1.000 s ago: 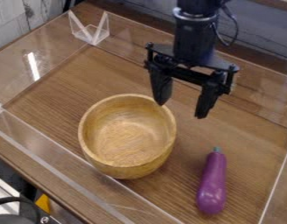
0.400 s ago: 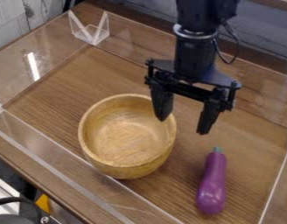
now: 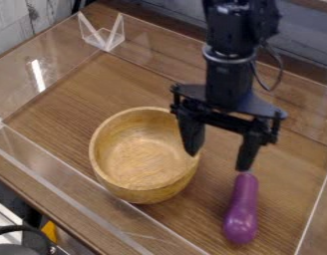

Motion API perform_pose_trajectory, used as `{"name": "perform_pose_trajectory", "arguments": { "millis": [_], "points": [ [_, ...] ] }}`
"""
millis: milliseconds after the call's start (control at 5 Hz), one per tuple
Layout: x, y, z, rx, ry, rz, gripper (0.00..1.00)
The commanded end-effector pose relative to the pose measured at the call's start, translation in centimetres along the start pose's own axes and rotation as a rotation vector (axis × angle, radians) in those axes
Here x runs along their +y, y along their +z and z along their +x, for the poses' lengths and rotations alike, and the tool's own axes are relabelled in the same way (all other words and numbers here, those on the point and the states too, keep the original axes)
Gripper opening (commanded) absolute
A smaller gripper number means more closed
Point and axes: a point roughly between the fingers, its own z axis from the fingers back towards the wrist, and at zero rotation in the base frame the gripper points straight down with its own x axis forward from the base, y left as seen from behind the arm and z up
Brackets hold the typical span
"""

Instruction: Put the purple eggplant in the brown bowl

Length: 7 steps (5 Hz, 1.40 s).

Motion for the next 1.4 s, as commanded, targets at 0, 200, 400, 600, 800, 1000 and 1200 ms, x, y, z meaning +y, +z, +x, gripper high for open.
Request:
{"name": "perform_pose_trajectory", "arguments": {
  "millis": [0,200,400,600,800,1000,1200],
  "points": [
    [-1.7,0.3,-0.6,-0.068,0.02,-0.036,1.0],
    [-2.8,-0.4,-0.9,-0.116,0.052,-0.052,1.0],
    [-3.3,-1.3,-1.0,-0.154,0.088,-0.069,1.0],
    [-3.4,-2.1,-0.4,-0.2,0.116,-0.089,1.0],
    [-3.4,-2.6,0.1,-0.215,0.127,-0.101,1.0],
    [-3.4,-3.1,0.5,-0.225,0.13,-0.104,1.0],
    [-3.6,-3.0,0.4,-0.226,0.136,-0.107,1.0]
  ]
}}
